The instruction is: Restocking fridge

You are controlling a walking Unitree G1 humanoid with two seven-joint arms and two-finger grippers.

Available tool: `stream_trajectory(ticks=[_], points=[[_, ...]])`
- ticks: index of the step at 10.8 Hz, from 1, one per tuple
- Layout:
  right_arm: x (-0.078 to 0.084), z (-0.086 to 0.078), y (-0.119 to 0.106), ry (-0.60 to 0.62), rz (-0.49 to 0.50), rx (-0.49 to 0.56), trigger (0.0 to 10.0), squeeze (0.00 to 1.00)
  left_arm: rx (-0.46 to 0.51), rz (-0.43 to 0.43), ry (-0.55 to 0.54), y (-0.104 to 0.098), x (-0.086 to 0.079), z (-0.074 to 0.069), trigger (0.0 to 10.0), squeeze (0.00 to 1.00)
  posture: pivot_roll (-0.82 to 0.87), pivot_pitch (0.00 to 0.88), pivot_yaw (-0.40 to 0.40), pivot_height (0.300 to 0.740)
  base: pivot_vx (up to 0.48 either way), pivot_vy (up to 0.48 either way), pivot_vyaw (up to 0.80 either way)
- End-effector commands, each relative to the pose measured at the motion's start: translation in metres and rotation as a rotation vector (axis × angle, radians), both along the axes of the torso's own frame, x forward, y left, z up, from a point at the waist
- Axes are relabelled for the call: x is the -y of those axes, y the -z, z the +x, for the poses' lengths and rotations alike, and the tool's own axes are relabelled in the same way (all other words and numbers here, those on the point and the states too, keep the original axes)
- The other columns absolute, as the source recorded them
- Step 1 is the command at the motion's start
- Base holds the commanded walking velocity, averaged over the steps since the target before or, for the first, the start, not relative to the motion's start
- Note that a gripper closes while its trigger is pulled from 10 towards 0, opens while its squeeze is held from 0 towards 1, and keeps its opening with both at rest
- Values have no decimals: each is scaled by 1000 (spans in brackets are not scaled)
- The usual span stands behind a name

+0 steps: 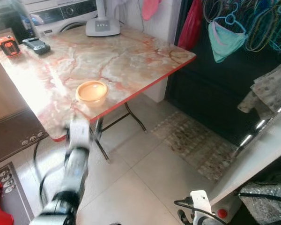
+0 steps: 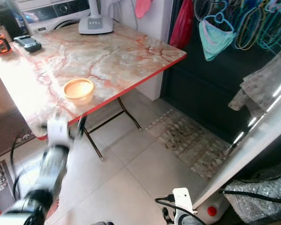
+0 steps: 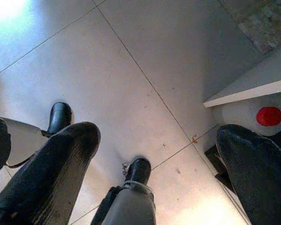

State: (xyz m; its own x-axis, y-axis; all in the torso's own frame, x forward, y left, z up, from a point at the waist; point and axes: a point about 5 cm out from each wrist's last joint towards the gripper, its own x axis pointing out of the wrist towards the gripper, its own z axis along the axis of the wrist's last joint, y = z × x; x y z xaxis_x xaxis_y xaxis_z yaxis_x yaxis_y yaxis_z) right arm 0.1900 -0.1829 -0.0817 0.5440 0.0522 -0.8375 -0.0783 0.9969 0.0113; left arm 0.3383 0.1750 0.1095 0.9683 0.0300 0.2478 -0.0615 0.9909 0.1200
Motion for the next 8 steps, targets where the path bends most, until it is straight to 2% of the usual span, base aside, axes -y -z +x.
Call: stream_trajectory(ticks=[1, 2, 3, 4, 5, 6, 8], points=[[0, -1, 0, 9, 0, -3, 10000, 0, 27, 2, 18, -6, 3, 1, 10000, 0, 116, 63, 19, 740, 0, 0, 0], [0, -1, 1, 7, 0, -3, 10000, 0, 91, 24, 26, -18, 5, 3, 10000, 0, 115, 57, 20, 740, 0, 0, 0], [-1, -1, 0, 5, 0, 6, 10000, 0, 114, -26, 1, -22, -1, 3, 10000, 0, 110, 38, 34, 740, 0, 0, 0], [-2, 0, 0, 10, -3, 10, 10000, 0, 93, -64, -6, -18, -2, 3, 10000, 0, 87, 24, 49, 740, 0, 0, 0], [-1, 1, 0, 16, -14, 12, 10000, 0, 73, -138, -15, -16, -3, 4, 10000, 0, 87, 24, 49, 740, 0, 0, 0], [-2, 1, -1, 3, -11, 25, 10000, 0, 95, -163, -1, -27, 1, 10, 10000, 0, 85, 0, 48, 740, 0, 0, 800], [-8, -1, 1, 12, 7, 21, 10000, 0, 108, -174, 26, -34, 7, 14, 10000, 0, 90, 9, 46, 740, 131, 0, 725]])
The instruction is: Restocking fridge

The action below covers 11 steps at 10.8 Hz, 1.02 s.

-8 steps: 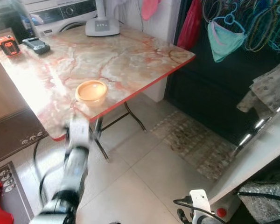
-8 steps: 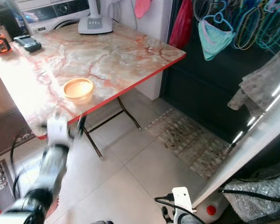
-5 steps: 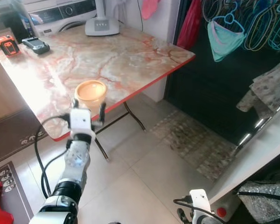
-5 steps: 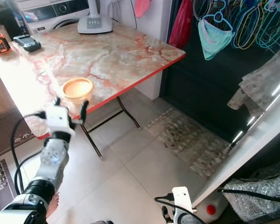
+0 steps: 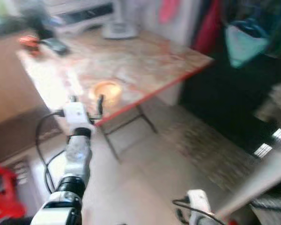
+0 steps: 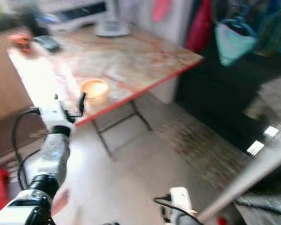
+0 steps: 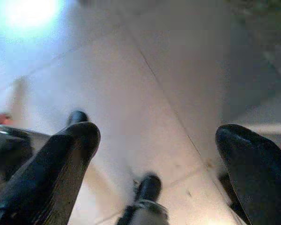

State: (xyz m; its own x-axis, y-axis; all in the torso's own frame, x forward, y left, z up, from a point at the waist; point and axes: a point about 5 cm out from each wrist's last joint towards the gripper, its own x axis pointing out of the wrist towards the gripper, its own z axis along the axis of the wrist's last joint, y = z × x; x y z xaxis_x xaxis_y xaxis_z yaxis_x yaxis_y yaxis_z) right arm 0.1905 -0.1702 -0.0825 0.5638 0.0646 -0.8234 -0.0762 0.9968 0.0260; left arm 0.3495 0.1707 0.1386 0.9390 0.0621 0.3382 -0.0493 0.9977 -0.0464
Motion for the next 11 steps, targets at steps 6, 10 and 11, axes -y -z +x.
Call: stream_trajectory(ticks=[6, 10, 11], points=[[0, 0, 0, -4, -3, 17, 10000, 0, 11, -28, 2, -7, 0, 3, 10000, 0, 108, 35, 26, 740, 256, 0, 132], [3, 2, -1, 3, -7, 18, 10000, 0, 17, -33, -2, -8, -1, 3, 10000, 0, 111, 46, 24, 740, 254, 0, 800], [3, 2, -1, 31, 7, 18, 10000, 0, 19, -38, -5, -9, -1, 3, 10000, 0, 112, 49, 23, 740, 251, 0, 0]])
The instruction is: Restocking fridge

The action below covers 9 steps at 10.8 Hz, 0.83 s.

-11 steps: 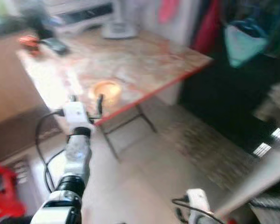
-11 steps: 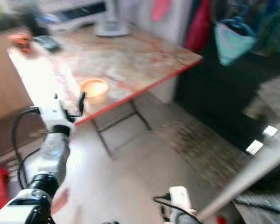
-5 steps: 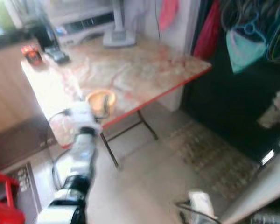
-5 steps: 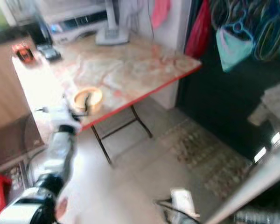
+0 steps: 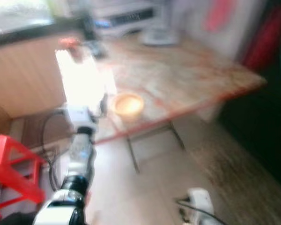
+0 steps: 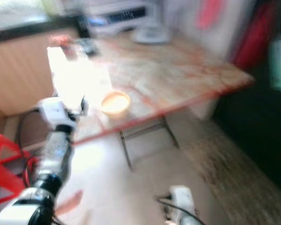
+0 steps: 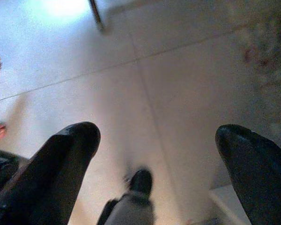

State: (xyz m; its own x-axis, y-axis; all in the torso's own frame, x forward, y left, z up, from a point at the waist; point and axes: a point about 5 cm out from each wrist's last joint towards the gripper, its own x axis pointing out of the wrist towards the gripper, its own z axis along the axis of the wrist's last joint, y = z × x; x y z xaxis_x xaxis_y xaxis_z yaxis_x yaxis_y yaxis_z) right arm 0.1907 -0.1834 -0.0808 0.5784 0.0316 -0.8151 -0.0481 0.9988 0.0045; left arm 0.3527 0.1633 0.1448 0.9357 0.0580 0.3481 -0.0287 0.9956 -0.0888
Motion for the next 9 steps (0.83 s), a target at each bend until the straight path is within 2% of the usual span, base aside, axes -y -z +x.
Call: stream_trajectory(ticks=[1, 3, 5, 7, 9], points=[[-11, 2, 0, -16, 23, 3, 10000, 0, 6, 3, -25, -3, -9, 0, 10000, 0, 112, 50, 22, 740, 255, 0, 0], [-12, 3, 0, -16, 26, 3, 10000, 0, 9, -4, -24, -4, -9, 0, 10000, 0, 113, 53, 20, 740, 302, 0, 0], [-12, 3, 0, -17, 28, 2, 10000, 0, -20, -87, -2, 1, -11, -1, 10000, 0, 112, 55, 22, 740, 0, 0, 0], [-12, 3, 0, -18, 29, 1, 10000, 0, -85, -259, 63, 14, -11, -2, 10000, 0, 114, 55, 19, 740, 0, 0, 0], [-11, 3, 0, -21, 27, 0, 10000, 0, -117, -411, 71, 22, -15, -4, 10000, 0, 114, 57, 15, 740, 0, 0, 0]])
